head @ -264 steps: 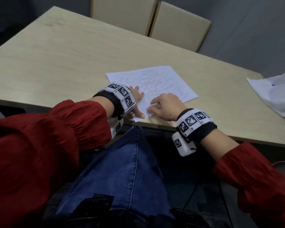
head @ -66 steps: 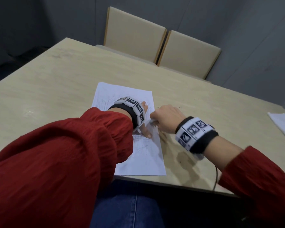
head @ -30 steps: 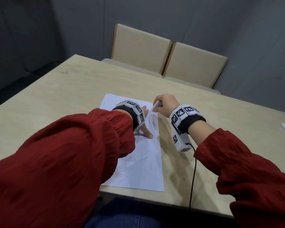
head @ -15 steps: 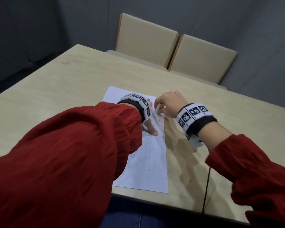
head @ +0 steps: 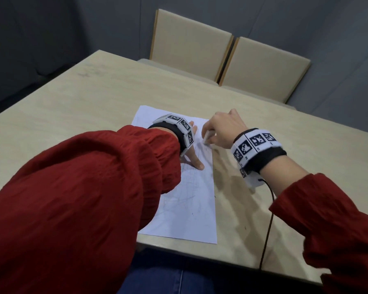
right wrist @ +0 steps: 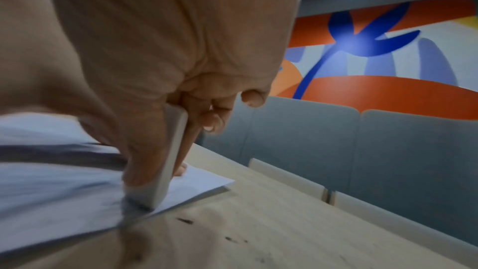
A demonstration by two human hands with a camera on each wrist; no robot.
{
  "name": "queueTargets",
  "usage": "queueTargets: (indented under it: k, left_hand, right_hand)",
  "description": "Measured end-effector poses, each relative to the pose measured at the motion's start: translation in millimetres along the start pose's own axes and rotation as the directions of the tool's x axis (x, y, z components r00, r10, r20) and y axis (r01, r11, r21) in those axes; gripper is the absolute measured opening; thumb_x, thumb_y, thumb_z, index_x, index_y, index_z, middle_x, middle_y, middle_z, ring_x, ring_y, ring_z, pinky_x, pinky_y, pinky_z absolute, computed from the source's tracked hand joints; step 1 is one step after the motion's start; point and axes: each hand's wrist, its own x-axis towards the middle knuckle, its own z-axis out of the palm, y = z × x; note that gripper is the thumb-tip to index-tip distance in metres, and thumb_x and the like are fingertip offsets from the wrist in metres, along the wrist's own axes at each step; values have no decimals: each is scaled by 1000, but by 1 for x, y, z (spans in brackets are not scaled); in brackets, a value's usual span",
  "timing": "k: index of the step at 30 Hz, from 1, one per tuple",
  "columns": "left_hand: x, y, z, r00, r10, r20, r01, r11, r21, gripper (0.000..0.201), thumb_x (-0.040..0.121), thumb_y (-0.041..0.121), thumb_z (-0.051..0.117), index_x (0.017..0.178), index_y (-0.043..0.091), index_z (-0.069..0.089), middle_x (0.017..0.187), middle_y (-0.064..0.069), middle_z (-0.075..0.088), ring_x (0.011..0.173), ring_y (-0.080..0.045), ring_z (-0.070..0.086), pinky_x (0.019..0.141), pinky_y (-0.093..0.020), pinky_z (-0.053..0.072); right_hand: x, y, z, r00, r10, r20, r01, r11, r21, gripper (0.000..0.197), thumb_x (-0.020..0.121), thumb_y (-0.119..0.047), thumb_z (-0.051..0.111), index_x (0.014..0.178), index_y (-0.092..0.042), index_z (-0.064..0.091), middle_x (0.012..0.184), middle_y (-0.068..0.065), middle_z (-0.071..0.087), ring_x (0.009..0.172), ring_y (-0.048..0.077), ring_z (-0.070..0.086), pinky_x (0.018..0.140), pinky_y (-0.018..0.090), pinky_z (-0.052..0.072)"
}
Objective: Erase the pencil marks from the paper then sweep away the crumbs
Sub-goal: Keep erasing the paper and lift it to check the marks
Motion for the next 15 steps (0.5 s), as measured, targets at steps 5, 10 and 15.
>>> queueTargets:
  k: [5, 10, 15]
  left_hand:
    - [0, 0, 1, 1000, 9, -21, -9, 1000, 14, 144, 54, 84, 67, 153, 17, -12, 162, -5, -16, 149, -29, -3, 120, -50, 10]
    - [1, -2, 1, 1000, 2, -1, -2, 997, -79, 143, 55, 77, 74, 152, 25, -17, 160, -2, -22, 149, -26, -10, 118, -49, 6]
    - [5, -2, 4, 1000, 9, -18, -10, 999, -34, 144, 54, 81, 71, 153, 20, -15, 161, -5, -19, 149, -27, -9, 119, -48, 5]
  right_hand:
    - [-7, 4, -14, 993, -36, 112, 38, 999, -14, 7, 79, -32, 70, 84, -36, 67, 77, -14, 60, 82, 11, 51, 82, 35, 26]
    - [27, -6, -6, 988, 139, -64, -129, 983, 132, 19, 82, -15, 61, 84, -29, 72, 78, -12, 64, 91, 16, 59, 86, 35, 27]
    - [1, -4, 1, 999, 32, -18, -31, 999, 43, 23, 79, -13, 57, 82, -30, 71, 66, -14, 57, 78, 16, 54, 78, 32, 22]
